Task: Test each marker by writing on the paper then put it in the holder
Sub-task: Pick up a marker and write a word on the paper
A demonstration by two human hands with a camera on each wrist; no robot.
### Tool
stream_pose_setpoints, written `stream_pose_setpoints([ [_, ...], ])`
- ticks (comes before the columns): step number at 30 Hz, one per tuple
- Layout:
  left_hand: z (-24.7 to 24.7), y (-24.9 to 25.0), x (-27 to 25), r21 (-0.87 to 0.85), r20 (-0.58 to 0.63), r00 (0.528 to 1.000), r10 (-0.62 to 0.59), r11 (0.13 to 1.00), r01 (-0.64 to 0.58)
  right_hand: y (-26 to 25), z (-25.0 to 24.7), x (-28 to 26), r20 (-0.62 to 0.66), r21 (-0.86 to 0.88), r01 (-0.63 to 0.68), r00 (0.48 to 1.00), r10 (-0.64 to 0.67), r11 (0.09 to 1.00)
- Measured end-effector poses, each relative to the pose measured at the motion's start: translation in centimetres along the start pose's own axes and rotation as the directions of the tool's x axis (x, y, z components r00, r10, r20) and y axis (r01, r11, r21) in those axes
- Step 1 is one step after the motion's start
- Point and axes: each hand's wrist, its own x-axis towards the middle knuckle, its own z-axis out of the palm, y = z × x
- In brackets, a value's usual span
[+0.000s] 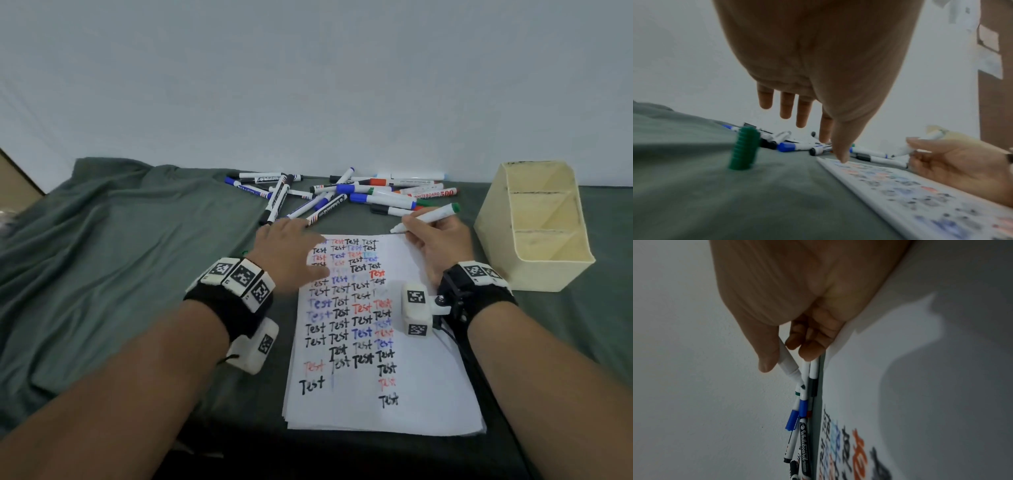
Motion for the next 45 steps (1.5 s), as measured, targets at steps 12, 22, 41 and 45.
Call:
stream_pose_setpoints([
  [12, -1.0, -6.6, -1.9, -0.041, 0.082, 0.983, -0.166, 0.985, 0.170, -2.8, 1.8, -1.7, -0.009, 0.208, -0.034, 0.999, 0.036, 0.978],
  [22, -3.0, 0.0, 1.2, -0.851, -0.016, 0.979, -0.203, 0.516, 0.093, -5.7, 2.3, -5.0, 0.202, 0.230, 0.006, 0.978, -0.054, 0.973],
  [41, -3.9, 6.6, 1.2, -0.919, -0.117, 0.991, -0.065, 0.385, -0.083, -6.8, 0.8, -7.1, 0.164, 0.325, 0.095, 0.974, -0.155, 0.941],
  [45, -4.1, 7.6, 1.0, -0.881, -0.201, 0.977, -0.071, 0.450, -0.148, -6.8, 1.2, -7.6, 0.165, 0.326, 0.112, 0.971, -0.173, 0.939],
])
